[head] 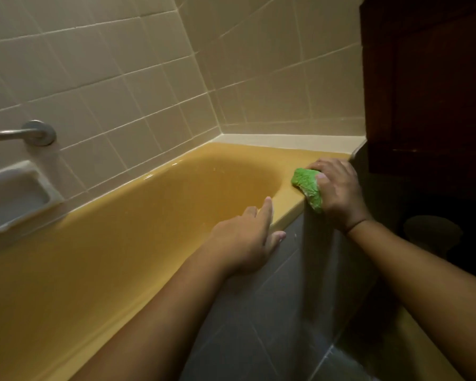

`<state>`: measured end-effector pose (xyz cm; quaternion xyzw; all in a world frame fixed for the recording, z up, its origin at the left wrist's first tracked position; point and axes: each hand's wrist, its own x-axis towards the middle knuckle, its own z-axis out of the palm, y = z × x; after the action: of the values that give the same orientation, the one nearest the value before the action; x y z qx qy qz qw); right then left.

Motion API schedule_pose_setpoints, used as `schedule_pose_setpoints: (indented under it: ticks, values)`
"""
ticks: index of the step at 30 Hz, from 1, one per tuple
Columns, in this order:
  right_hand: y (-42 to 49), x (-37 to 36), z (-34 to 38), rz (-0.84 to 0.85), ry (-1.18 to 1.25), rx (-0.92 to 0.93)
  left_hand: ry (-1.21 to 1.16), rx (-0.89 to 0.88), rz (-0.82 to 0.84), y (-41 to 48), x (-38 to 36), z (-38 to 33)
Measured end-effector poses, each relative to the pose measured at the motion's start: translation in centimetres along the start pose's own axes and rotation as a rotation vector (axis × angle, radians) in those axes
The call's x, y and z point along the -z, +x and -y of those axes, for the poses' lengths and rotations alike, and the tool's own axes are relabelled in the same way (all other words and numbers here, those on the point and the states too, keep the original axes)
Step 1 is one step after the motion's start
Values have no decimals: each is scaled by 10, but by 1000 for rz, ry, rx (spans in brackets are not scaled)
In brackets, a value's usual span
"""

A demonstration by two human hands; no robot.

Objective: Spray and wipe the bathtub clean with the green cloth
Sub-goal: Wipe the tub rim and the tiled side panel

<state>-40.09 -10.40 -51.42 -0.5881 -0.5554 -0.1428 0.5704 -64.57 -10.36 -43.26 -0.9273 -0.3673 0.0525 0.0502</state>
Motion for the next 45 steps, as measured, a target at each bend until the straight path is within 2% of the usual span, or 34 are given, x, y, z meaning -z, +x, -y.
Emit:
schedule_pose_setpoints:
  ticks: [4,6,12,17,21,23,27,29,31,33,37,39,42,45]
  values:
    - [-25,-14,34,70,41,131,-31,4,-33,25,-2,-7]
    - [-17,-8,24,110,44,168,-33,11,-18,30,-3,-8]
    - [37,16,-25,187,-37,-162,-10,20,6,41,4,-19]
    - [34,17,-18,220,-90,-87,-42,39,-40,57,4,-26]
    - [49,21,-16,289,-182,-103,-61,30,-74,64,2,-29]
    - [47,19,-16,245,-187,-119,-82,27,-89,67,2,-30]
    - [39,21,-9,184,-252,-231,-151,35,-45,63,8,-32]
    - [43,29,4,233,-306,-342,-223,60,-4,58,13,-31]
    - [51,36,22,352,-342,-465,-342,111,3,49,19,-29]
    - [53,44,50,454,-323,-572,-586,201,-19,33,23,-25]
    - [50,71,141,401,-8,-741,-1466,438,-8,-19,48,-10]
    - [59,91,196,384,150,-845,-1780,542,16,-53,86,-9]
    - [82,124,276,454,341,-906,-2011,598,35,-107,169,-11]
    - [103,159,348,541,506,-984,-1943,661,-50,-157,244,-4]
